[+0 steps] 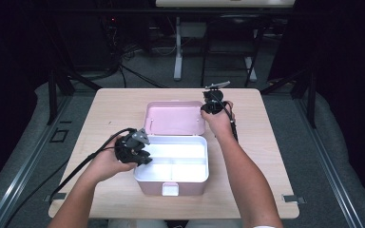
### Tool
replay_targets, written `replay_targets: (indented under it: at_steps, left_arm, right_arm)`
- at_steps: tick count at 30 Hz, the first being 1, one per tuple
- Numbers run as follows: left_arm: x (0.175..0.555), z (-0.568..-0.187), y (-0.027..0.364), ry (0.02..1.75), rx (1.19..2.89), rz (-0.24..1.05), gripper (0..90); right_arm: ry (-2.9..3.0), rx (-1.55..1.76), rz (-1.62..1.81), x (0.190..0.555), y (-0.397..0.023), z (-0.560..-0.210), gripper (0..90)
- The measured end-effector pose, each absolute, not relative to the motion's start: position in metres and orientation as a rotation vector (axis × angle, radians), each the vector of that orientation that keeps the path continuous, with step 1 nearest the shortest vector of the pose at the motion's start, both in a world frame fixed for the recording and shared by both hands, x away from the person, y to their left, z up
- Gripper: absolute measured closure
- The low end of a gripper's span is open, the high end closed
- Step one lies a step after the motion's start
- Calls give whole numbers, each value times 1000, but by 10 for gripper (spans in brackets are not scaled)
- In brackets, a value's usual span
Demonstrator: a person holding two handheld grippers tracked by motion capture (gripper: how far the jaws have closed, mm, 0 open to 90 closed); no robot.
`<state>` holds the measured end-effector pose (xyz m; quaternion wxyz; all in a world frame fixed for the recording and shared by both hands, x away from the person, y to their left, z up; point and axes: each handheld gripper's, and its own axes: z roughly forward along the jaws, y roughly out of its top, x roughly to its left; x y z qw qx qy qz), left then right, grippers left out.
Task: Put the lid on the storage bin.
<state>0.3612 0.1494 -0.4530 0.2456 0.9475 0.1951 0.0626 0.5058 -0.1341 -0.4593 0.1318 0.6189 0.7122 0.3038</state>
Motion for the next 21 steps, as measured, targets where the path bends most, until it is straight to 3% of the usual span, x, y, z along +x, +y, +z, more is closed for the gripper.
replay_targets:
  at_steps: [21]
  left_arm:
    - [361,-453,149,531,2585,177,736]
  right_arm:
    - [2002,1641,1004,475,-137,-420,862]
